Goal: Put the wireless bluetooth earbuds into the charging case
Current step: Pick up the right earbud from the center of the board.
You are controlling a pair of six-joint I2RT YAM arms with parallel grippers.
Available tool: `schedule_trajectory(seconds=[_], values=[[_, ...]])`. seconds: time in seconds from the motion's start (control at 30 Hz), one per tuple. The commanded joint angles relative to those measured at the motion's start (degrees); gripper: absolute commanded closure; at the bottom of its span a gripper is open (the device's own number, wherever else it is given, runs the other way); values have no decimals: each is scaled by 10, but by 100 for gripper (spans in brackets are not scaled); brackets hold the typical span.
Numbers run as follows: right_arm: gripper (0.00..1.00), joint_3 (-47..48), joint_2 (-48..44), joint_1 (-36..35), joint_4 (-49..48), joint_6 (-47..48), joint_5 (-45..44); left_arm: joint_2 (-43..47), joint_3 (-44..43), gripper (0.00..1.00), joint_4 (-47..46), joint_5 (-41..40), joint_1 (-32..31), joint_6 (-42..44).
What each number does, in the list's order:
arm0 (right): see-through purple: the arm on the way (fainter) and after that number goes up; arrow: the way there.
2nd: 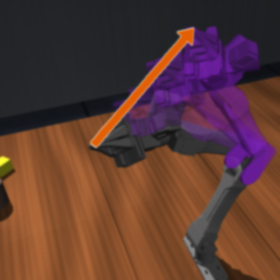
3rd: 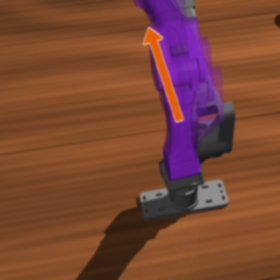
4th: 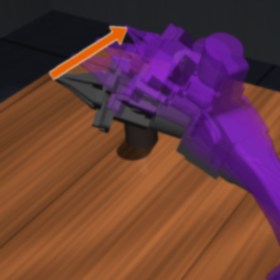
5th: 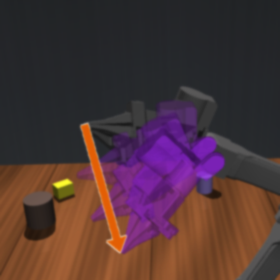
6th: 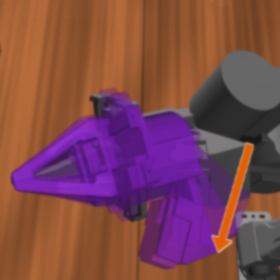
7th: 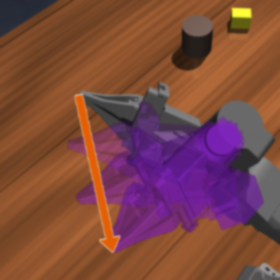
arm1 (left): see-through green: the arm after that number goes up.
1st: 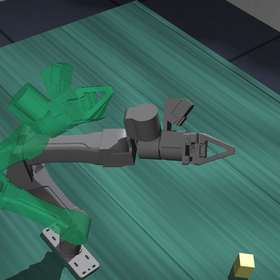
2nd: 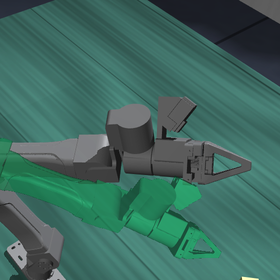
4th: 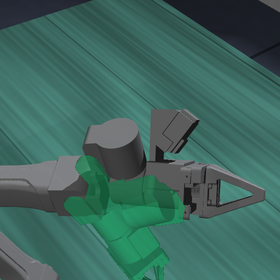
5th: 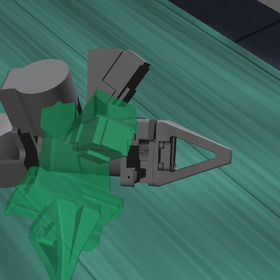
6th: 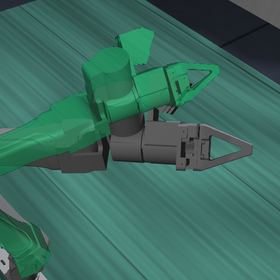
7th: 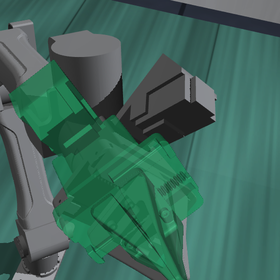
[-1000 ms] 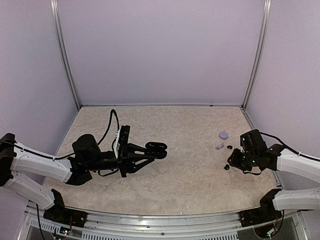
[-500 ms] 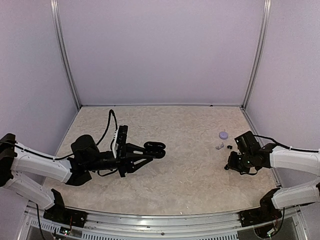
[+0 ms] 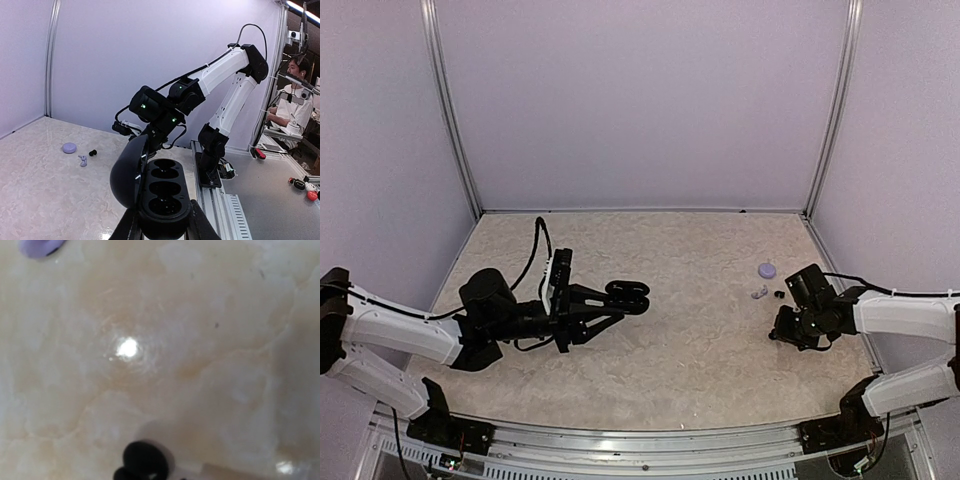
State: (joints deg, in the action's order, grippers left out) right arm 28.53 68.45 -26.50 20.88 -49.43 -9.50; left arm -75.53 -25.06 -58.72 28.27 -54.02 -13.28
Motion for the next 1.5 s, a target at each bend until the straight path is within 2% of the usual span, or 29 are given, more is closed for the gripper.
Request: schedule_trajectory(seconds=[0.0, 0.33, 0.5, 0.67, 0.73, 1.1, 1.2, 1.4, 1.47], values=[[81, 7, 12, 8, -21, -1, -8, 16, 8, 96, -20, 6, 4, 0], [79, 10, 38, 13, -41, 4, -2, 19, 11, 96, -18, 3, 5, 3], [74, 12, 48, 14, -50, 6, 7, 18, 11, 96, -19, 5, 6, 4], [73, 17, 58, 16, -57, 12, 17, 16, 11, 96, -18, 5, 7, 4], [75, 17, 62, 17, -61, 13, 21, 15, 11, 96, -18, 4, 7, 4], [99, 24, 41, 18, -54, 4, 50, 14, 10, 96, -19, 5, 8, 3], [100, 33, 20, 18, -50, 14, 54, 14, 11, 96, -19, 4, 10, 2], [100, 43, -41, 17, -106, 139, 93, 16, 10, 96, -7, 22, 27, -7], [100, 50, -64, 17, -131, 191, 145, 18, 7, 96, 2, 42, 39, -16]])
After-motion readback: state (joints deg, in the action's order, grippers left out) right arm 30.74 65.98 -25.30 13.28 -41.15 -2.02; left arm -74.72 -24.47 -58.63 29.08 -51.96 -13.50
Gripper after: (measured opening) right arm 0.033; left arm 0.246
